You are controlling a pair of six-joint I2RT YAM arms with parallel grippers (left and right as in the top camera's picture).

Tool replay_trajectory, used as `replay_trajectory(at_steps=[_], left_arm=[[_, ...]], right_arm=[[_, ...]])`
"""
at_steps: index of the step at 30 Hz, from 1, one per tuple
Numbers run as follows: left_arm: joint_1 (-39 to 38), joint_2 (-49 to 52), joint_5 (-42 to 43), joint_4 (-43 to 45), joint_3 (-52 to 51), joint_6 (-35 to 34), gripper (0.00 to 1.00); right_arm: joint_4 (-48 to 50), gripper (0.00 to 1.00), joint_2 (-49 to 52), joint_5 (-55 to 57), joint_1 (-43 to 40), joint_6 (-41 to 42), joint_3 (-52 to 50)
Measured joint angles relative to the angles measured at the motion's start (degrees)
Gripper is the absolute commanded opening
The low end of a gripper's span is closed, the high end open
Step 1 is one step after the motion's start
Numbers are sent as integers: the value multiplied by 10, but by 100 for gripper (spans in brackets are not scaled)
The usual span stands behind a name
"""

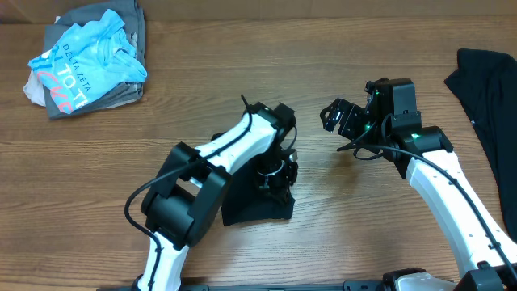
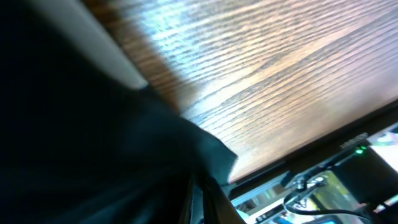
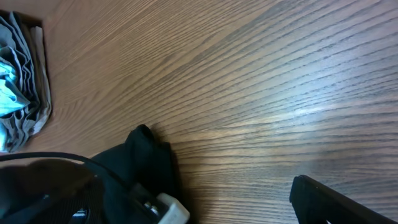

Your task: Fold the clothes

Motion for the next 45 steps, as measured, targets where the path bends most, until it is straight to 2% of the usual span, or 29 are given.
replay_trajectory(at_steps=[4,9,17,20,22,26,28,29,38,45], left_arm=[[-11,0,-9,29,-17,-10,12],[-10,-5,-3,76,-58,-19,8],[-7,-12,-13,57,-53,-18,11],[-5,-20,-22,35,-31,-8,17],[-1,-33,-27,17,-3,-3,31],[17,-68,-31,-3,53,7,45],[35,-87,-31,-12,72,13,58],[46,-95,-32,-16,78,16,59],[236,-115,-82,-104,81,39,61],[313,-115,-91,-56,-11,73,61]], right_arm=[[0,100,0,0,0,0,0],[0,100,0,0,0,0,0],[0,100,0,0,0,0,0],[0,100,0,0,0,0,0],[0,100,0,0,0,0,0],[0,100,0,0,0,0,0],[0,100,0,0,0,0,0],[0,100,0,0,0,0,0],[0,100,0,0,0,0,0],[0,100,0,0,0,0,0]])
